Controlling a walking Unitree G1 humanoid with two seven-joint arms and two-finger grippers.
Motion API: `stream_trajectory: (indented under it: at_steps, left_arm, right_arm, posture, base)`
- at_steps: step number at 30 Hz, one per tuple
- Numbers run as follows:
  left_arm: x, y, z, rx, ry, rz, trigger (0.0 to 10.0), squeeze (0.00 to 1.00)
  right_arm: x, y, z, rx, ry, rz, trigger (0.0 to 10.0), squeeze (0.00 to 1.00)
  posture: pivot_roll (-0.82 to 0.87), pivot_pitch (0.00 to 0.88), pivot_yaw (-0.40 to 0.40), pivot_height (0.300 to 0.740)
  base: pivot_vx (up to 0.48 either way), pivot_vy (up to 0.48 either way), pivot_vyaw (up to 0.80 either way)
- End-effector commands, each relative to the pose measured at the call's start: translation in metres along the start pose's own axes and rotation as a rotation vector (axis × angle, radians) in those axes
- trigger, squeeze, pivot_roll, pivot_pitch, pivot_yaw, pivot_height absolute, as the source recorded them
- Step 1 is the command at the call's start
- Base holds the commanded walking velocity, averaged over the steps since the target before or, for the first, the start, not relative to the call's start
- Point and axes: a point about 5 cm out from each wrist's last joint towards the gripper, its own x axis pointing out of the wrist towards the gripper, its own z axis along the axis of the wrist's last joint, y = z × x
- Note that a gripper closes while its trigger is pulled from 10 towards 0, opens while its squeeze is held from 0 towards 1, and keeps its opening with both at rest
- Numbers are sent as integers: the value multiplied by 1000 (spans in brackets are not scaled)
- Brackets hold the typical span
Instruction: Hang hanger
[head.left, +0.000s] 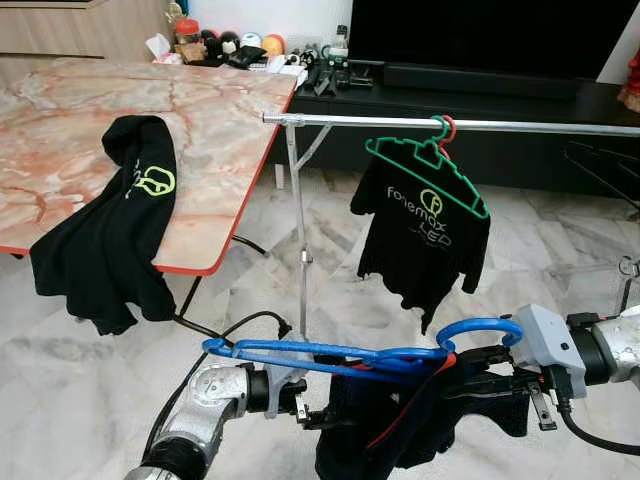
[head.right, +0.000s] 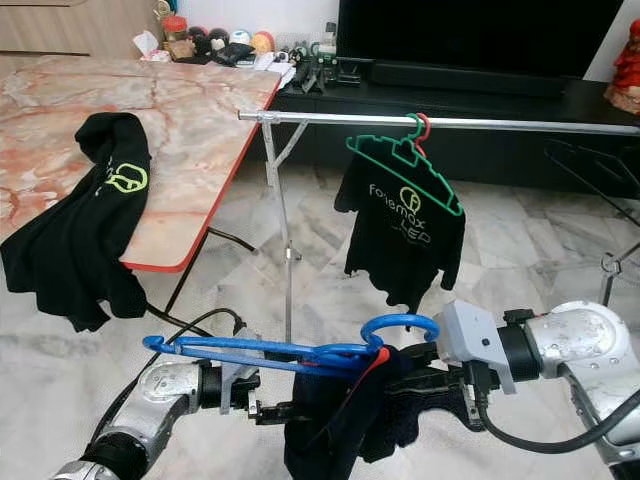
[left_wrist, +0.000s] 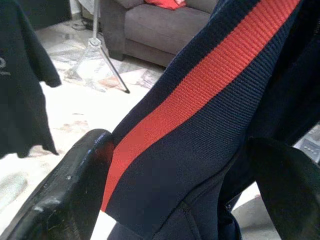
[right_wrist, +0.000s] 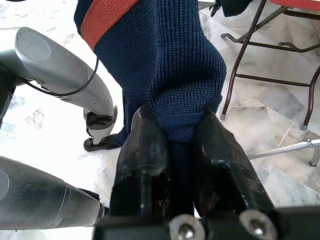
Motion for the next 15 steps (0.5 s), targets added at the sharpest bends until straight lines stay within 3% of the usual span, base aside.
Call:
stream_trajectory:
  at_steps: [1,6,15]
  left_arm:
    - [-2,-1,-2,-5,23,-15,10000,0]
    - [0,7,-2,10,18,131,10000,0]
    - [12,-8,-18,-50,72,93,10000,0]
  right_arm:
    - [-2,-1,7,-41,-11,7,10000,0]
    - [3,-1,8,-44,-23,26,10000,0]
    - [5,-3,10,-55,-30,37,10000,0]
  posture:
    - [-130,100,-37,740]
    - [-123,97,-41,740]
    - [-123,96,-46,740]
  base:
    - [0,0,0]
    - [0,0,0]
    - [0,0,0]
